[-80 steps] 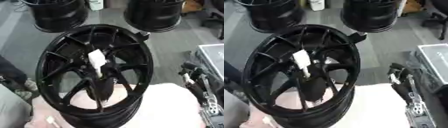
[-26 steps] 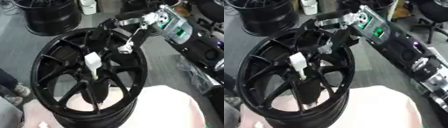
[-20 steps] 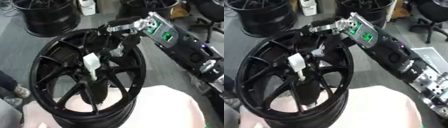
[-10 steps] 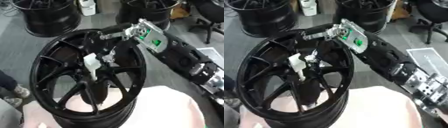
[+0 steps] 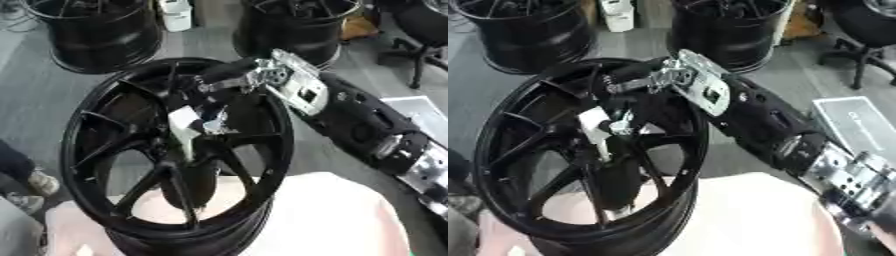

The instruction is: Pull the pin out of the wheel hub.

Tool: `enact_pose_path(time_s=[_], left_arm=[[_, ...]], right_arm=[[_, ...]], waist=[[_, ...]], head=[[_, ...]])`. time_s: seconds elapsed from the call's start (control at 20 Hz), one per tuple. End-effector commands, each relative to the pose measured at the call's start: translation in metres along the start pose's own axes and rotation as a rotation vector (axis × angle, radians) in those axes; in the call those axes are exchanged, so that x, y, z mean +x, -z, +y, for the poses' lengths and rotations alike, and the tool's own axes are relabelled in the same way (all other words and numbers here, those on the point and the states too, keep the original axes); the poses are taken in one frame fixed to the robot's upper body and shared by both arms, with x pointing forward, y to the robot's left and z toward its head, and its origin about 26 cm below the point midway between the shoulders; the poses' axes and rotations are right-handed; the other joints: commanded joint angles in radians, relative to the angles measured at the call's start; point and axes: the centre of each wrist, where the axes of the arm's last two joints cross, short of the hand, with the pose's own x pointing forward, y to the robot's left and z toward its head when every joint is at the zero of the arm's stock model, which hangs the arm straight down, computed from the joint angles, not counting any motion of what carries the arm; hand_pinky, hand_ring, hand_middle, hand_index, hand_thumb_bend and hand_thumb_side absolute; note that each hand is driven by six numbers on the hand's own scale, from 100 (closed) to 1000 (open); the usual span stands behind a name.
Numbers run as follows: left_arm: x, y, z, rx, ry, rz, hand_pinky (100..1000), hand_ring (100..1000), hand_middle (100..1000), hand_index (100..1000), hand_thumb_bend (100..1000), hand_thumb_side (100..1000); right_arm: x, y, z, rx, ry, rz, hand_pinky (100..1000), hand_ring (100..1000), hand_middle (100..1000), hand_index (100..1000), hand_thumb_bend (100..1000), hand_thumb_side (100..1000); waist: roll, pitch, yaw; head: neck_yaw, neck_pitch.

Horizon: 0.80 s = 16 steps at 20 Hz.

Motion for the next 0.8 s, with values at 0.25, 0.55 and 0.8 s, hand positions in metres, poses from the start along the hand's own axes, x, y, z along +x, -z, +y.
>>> enact_pose_path(time_s=[0.25, 0.55, 0.8], left_arm=[[0.006, 0.003, 0.002, -0.007, 0.019, -0.015, 665, 611, 660, 754, 498, 709], [0.005, 0.003, 0.001, -0.012, 0.019, -0.01, 665, 610, 660, 754, 498, 711], [0.004, 0.003, 0.001, -0.019, 0.02, 0.0, 666, 610, 660, 755, 500, 711]], right_arm=[[-0.004, 0.0, 0.001, 0.184, -0.146, -0.133, 834, 751, 589, 703, 100, 326], [-0.003, -0.008, -0.016, 0.091, -0.096, -0.159, 805, 672, 444, 532, 100, 254], [-0.001, -0.031, -0.043, 0.005, -0.065, -0.16, 799, 652, 423, 512, 100, 233]], waist=[[0.004, -0.012, 0.002], [0.003, -0.014, 0.004], [-0.002, -0.02, 0.002]], head=[[-0.001, -0.004], [-0.006, -0.003], [-0.01, 0.002]])
